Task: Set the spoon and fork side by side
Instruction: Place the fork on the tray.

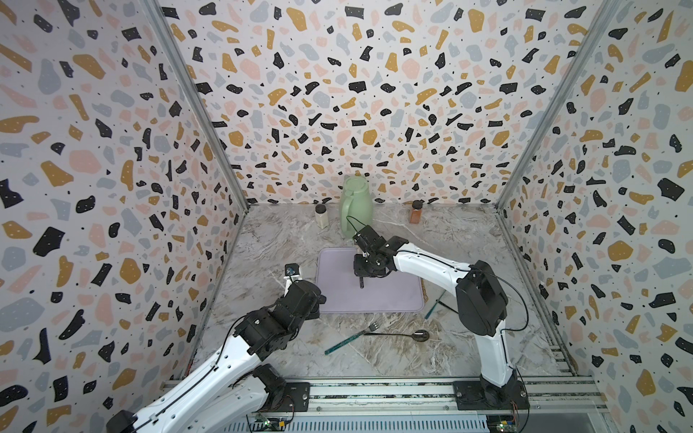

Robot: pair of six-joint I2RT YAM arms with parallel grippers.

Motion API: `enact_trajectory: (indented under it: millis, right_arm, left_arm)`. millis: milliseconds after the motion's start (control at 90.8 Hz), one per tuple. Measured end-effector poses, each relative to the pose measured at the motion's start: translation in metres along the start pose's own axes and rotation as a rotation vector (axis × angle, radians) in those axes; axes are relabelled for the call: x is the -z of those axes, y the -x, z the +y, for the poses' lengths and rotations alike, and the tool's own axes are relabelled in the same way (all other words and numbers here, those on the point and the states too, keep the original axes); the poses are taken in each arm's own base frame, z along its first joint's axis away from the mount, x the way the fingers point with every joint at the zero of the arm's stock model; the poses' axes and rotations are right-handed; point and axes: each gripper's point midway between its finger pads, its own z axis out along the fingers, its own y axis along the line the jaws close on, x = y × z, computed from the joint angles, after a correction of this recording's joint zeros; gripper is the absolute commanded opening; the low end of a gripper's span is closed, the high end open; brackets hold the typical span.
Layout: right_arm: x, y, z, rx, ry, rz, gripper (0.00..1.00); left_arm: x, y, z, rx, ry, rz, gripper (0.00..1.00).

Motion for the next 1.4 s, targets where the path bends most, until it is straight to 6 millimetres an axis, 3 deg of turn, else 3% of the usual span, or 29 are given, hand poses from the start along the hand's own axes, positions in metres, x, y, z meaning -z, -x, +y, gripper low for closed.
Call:
enact_trajectory:
  millis: [198,507,716,1200,1399]
  right_arm:
    - [-0.026,-0.005,0.031,0.016,0.025,0.012,0.00]
    - [-0.070,-0.027,0.042,0.029,0.005,0.068,0.00]
    - [-0.074,-0.028,0.045,0.017,0.006,0.068,0.00]
    - [-0.090,-0.032,0.084,-0.030,0.093,0.062,0.00]
    - [-0.092,-0.038,0.093,-0.037,0.115,0.075,0.26]
  left_arm:
    - [0.008,-0.001,0.013,-0.004,0.033,-0.013,0.47]
    - [0.021,0.002,0.025,0.014,0.037,-0.053,0.47]
    - [0.022,0.001,0.028,0.021,0.045,-0.054,0.47]
    - [0.019,-0.005,0.030,0.030,0.058,-0.039,0.47]
    - [0.019,-0.005,0.031,0.031,0.061,-0.040,0.47]
